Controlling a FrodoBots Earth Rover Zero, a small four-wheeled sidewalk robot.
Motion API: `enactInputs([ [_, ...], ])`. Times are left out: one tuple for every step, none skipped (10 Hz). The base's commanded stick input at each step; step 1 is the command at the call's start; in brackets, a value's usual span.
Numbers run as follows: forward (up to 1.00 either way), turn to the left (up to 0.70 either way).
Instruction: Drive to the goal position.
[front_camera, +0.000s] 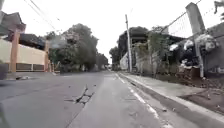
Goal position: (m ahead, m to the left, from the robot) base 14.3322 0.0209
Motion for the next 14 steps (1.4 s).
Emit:
enactInputs([
  [1.00,-0.10],
  [1.00,-0.40],
  [1.00,-0.38],
  [1.00,0.00],
  [1.00,0.00],
  [1.00,0.00],
  [1.00,0.00],
  [1.00,0.00],
  [1.00,0.00],
  [1.00,0.00],
  [1.00,0.00],
  [1.00,0.00],
  [1.00,0.00],
  [1.00,0.00],
])
